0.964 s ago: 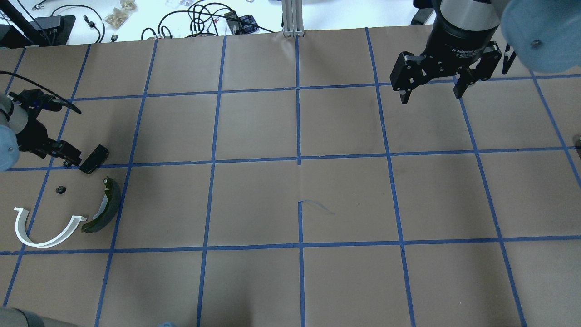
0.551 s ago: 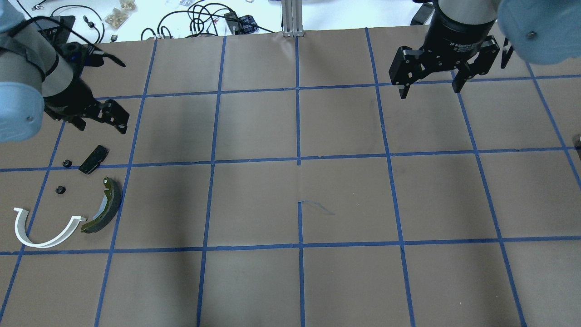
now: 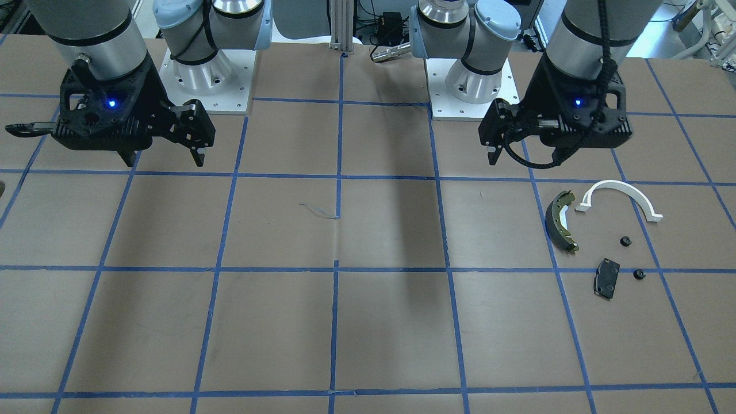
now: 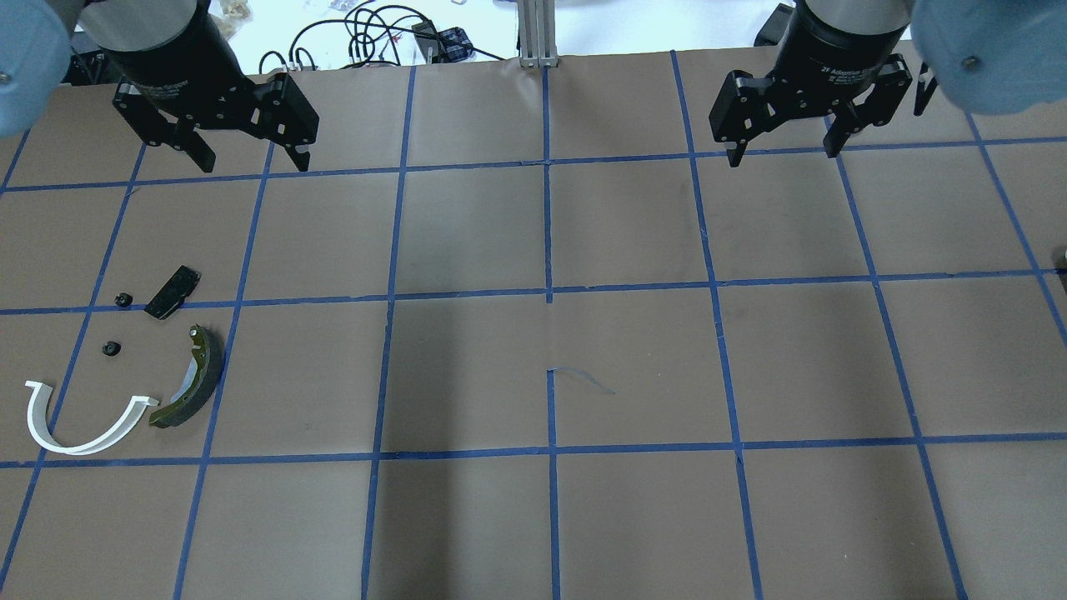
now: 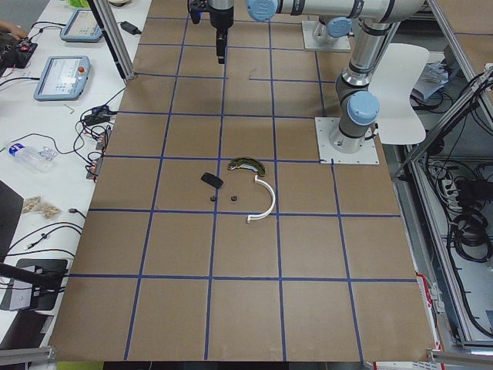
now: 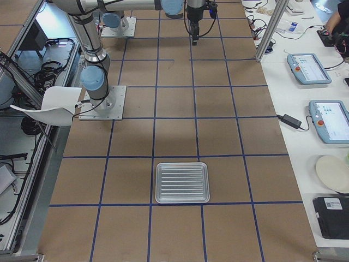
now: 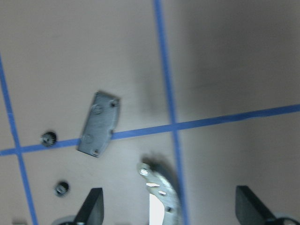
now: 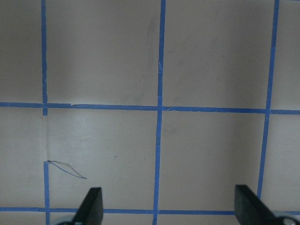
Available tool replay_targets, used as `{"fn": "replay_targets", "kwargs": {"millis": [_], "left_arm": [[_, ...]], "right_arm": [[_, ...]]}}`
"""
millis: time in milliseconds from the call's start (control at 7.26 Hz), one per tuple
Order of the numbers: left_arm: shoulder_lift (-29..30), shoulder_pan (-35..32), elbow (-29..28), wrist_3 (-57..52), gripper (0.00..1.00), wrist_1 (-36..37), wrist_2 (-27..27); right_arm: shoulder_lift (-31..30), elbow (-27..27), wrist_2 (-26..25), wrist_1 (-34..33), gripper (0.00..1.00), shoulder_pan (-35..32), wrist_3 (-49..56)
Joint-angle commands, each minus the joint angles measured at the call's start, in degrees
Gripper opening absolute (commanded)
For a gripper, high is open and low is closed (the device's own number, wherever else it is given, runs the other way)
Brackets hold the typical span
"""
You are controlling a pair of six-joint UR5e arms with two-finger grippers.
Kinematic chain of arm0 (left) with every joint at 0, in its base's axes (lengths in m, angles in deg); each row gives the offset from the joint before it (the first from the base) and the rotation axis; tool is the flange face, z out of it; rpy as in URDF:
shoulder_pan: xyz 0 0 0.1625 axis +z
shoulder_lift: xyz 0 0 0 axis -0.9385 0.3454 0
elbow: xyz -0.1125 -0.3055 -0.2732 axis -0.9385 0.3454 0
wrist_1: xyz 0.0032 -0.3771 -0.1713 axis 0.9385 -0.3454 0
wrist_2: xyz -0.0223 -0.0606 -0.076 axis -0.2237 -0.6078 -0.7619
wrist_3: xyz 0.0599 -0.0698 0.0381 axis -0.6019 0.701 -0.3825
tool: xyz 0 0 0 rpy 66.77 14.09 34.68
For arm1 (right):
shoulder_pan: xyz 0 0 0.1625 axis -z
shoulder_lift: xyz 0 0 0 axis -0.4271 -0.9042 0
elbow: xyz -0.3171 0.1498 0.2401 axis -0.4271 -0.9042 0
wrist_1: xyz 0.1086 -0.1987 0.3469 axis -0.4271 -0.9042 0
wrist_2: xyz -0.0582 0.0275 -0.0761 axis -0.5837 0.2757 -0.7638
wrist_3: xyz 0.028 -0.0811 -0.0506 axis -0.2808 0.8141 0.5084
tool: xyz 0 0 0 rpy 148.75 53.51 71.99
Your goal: Place bearing gear from tray to pile
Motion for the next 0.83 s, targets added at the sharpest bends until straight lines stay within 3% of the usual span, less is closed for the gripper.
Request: {"fn": "replay_targets", "kwargs": {"millis": [0, 689], "left_arm": [[-1.51, -1.43, 0.15, 0.6, 1.0, -1.82, -2.18], [-1.6, -0.21, 0.41, 1.12, 1.0, -1.91, -1.86]], "right_arm": [[-0.25, -0.2, 0.07, -0.71, 1.0, 0.0, -0.08], [-0.17, 0.67, -0.11, -1.94, 1.0, 0.0, 0.01]]}}
